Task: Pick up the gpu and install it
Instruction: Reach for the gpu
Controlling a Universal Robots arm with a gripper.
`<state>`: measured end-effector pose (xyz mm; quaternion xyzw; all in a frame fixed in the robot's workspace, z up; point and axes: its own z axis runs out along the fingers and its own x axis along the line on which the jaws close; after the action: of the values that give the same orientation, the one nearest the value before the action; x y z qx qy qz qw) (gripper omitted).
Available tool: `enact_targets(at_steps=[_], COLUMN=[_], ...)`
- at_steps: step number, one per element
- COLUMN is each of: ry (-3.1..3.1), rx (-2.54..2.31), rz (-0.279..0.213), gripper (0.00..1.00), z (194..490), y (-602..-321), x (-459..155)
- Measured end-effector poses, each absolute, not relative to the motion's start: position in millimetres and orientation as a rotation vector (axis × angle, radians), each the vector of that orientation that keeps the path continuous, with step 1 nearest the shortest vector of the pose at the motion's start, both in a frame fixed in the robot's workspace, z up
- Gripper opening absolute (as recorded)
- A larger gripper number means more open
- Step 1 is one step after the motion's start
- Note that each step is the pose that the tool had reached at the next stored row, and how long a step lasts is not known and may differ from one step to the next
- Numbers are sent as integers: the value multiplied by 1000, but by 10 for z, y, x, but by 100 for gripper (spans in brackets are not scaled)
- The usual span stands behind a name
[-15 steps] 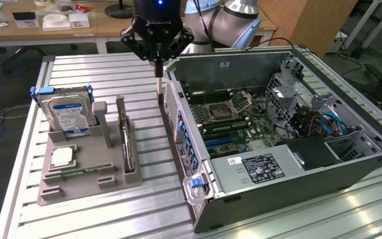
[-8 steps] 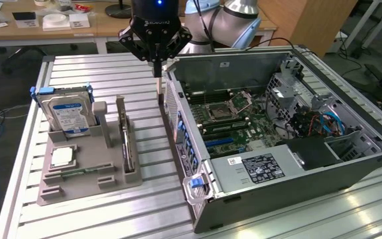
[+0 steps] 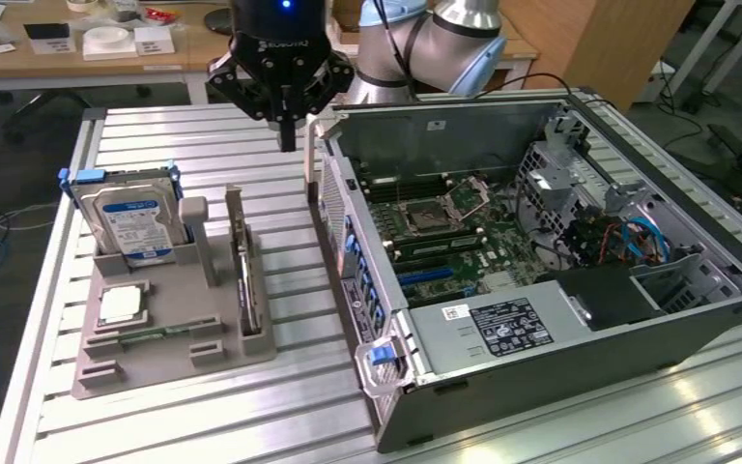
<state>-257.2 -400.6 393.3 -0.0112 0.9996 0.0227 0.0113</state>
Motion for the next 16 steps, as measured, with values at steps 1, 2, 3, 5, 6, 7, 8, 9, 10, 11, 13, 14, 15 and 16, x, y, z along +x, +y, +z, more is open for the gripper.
enact_targets(at_steps=[1,2,3,5,6,7,8,9,10,11,13,14,15,16], ry=[3118,3118,3118,3118,3118,3118,3118,3118,3118,3118,3118,3118,3118,3118], rx=[-35,-36,-36,-37,-37,-37,-37,-37,-37,-37,-37,-37,-37,-37], rz=[71,71,71,71,71,71,71,71,71,71,71,71,71,71], gripper=[11,11,11,11,11,11,11,11,11,11,11,11,11,11], z=[3933,3933,3933,3933,3933,3933,3933,3933,3932,3933,3933,3933,3933,3933], y=[-4006,-4006,-4007,-4007,-4008,-4009,-4010,-4012,-4015,-4021,-4036,-4043,-4052,-4061], x=[-2599,-2626,-2652,-2706,-2732,-2759,-2787,-2814,-2841,-2866,-2915,-2940,-2963,-2988])
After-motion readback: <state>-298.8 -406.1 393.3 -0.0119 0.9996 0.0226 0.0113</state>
